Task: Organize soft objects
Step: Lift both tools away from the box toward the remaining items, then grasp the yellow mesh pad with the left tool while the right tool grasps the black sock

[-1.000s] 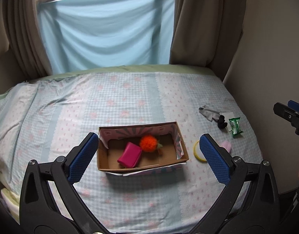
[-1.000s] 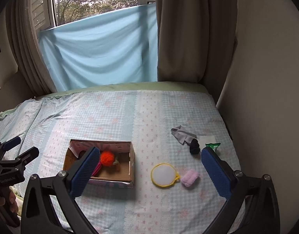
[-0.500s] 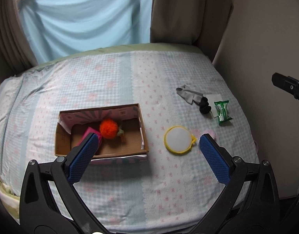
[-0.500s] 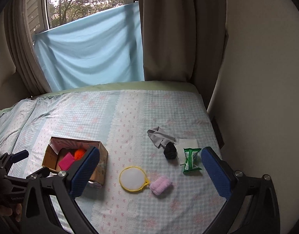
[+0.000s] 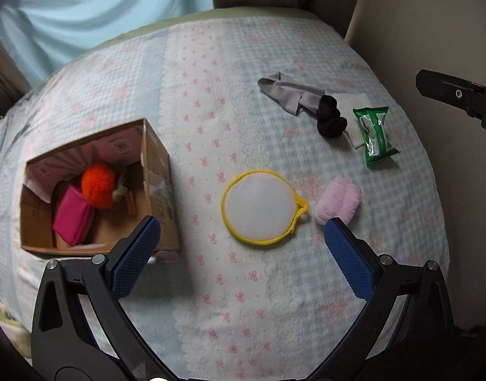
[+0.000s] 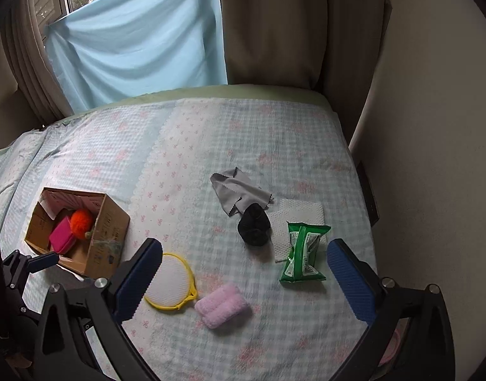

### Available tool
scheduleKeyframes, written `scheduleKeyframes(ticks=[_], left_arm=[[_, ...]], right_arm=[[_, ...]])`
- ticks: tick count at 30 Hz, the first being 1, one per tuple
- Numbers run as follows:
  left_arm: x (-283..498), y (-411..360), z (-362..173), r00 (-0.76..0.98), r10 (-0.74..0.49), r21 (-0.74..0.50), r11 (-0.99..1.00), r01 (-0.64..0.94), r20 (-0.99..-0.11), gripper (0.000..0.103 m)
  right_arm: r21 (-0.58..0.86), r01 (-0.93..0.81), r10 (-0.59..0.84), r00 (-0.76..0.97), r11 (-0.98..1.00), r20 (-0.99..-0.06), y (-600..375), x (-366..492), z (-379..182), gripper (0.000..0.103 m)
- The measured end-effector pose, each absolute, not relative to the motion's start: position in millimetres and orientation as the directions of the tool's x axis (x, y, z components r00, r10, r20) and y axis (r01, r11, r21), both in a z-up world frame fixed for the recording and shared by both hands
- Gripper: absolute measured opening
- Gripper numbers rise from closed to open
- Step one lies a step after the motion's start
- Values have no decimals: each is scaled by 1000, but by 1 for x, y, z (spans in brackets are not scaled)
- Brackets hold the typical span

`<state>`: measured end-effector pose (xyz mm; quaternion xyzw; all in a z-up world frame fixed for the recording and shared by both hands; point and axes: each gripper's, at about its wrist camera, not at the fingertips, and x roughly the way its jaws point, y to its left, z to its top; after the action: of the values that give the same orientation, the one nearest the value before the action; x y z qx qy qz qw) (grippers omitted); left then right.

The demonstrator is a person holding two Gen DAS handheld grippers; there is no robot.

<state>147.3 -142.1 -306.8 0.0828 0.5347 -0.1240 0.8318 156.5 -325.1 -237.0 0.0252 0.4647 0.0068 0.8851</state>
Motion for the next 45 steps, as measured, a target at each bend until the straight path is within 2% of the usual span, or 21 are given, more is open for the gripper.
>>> scheduleKeyframes(ticks=[8, 17, 19, 23, 25, 29, 31, 32, 36, 37, 38, 39, 41, 45], left_arm=[[169, -172, -392, 380, -72, -23, 991, 132, -922, 103], [186, -182, -453, 377, -36, -13, 998, 64, -925, 103], [188, -184, -462, 373, -25, 0, 998, 69, -927, 103], [191, -187, -477, 365, -23, 10, 996, 90, -931, 103], [192, -188, -480, 362, -26, 9, 995, 95, -932, 103], [194, -187, -483, 353, -36, 0, 995, 101, -935, 102], [195, -185, -483, 346, -47, -12, 995, 103, -937, 99], [195, -185, -483, 345, -51, -17, 995, 103, -937, 97], [200, -181, -481, 347, -65, -29, 994, 107, -935, 84], [199, -181, -481, 349, -66, -31, 994, 105, -935, 82], [200, -179, -480, 351, -67, -33, 994, 102, -934, 73], [201, -177, -478, 355, -68, -34, 994, 100, -933, 59], [202, -172, -474, 369, -58, -26, 995, 92, -928, 43], [205, -161, -469, 374, -65, -35, 996, 86, -925, 37]], right_arm=[[66, -18, 65, 546, 998, -836, -336, 192, -316, 103], [4, -67, 41, 559, 998, -829, -341, 231, -386, 102], [-2, -88, 48, 553, 996, -832, -340, 236, -398, 95], [-13, -107, 48, 546, 994, -836, -337, 244, -415, 90], [-6, -114, 56, 535, 993, -843, -336, 248, -423, 81], [-34, -131, 41, 532, 991, -846, -331, 253, -435, 70], [-41, -141, 40, 529, 989, -848, -328, 257, -438, 56], [-47, -143, 35, 525, 989, -851, -327, 258, -440, 54], [-56, -140, 26, 525, 989, -851, -325, 258, -442, 32], [-57, -139, 25, 527, 989, -850, -325, 257, -441, 30], [-59, -137, 23, 530, 989, -848, -325, 256, -441, 28], [-61, -135, 21, 532, 989, -846, -325, 254, -440, 25], [-68, -132, 14, 537, 989, -843, -324, 251, -439, 24], [-73, -120, 4, 542, 990, -840, -324, 246, -436, 24]])
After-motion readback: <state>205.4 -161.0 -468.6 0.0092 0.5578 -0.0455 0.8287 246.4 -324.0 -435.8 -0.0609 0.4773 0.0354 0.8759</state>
